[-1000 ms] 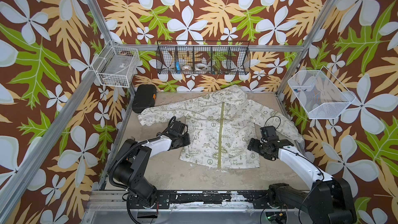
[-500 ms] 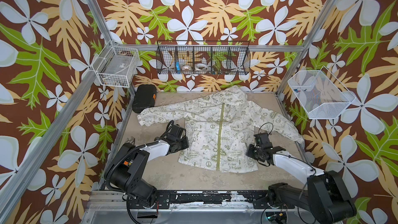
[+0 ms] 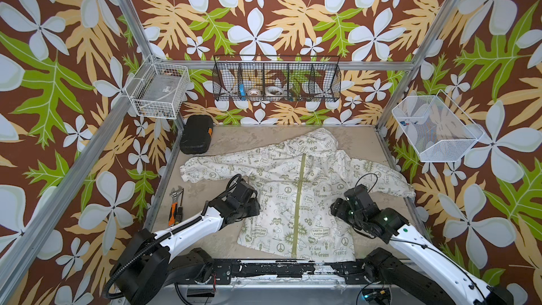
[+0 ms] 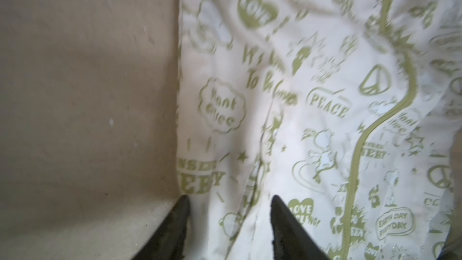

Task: Unzip the jacket
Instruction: Flatten out the jacket at the center of the board.

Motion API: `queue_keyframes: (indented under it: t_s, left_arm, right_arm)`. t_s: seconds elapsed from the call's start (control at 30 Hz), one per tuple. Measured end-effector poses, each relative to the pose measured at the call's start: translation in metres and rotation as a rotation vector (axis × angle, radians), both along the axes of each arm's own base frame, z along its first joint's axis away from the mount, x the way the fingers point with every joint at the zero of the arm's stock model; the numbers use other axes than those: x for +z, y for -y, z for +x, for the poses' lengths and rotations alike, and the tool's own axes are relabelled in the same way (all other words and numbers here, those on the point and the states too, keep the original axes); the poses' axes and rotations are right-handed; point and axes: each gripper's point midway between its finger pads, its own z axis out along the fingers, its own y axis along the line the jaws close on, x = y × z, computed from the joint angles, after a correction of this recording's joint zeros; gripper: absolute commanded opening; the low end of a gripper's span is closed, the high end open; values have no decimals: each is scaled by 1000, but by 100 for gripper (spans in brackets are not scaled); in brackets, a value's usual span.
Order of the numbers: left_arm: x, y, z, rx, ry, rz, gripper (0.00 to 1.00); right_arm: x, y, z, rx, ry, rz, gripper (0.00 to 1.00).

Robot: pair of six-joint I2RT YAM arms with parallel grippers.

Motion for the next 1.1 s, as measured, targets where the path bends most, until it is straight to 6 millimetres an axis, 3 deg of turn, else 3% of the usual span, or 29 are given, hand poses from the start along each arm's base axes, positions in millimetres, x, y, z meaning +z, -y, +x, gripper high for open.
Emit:
queue_keyframes:
  t_s: [0.1,0.23,0.3,0.37,0.43,0.47,0.53,0.63,0.77,0.87,1.1]
  left_arm:
    - [45,3,28,13,132,26,100]
    - [93,13,65,-9,292,72,96]
    - [103,21,79,-40,340,99,90]
    - [107,32,94,-82,365,129,84]
    - [108,45,108,-119,382,142,79]
    - [106,52,114,-144,383,151,78]
    - [102,64,124,-177,381,154,74]
    - [94,78,134,-228,370,159,73]
    - [76,89,140,-268,347,159,68]
    - [58,99,148,-295,321,168,62]
    - [19,118,161,-327,248,162,51]
  right_arm:
    - [16,10,53,-9,62,-36,92]
    - [30,23,135,3,128,-45,85]
    - [37,17,176,52,161,-36,77]
    - [39,6,220,115,198,-22,61]
    - [33,-2,250,161,213,1,44]
    - [27,-5,262,175,214,25,41]
    - [13,-6,272,189,205,68,38]
    - [5,-2,273,180,191,116,39]
    - [8,-2,273,178,205,149,52]
    - [0,2,268,171,186,152,54]
    - [-43,29,271,104,109,183,54]
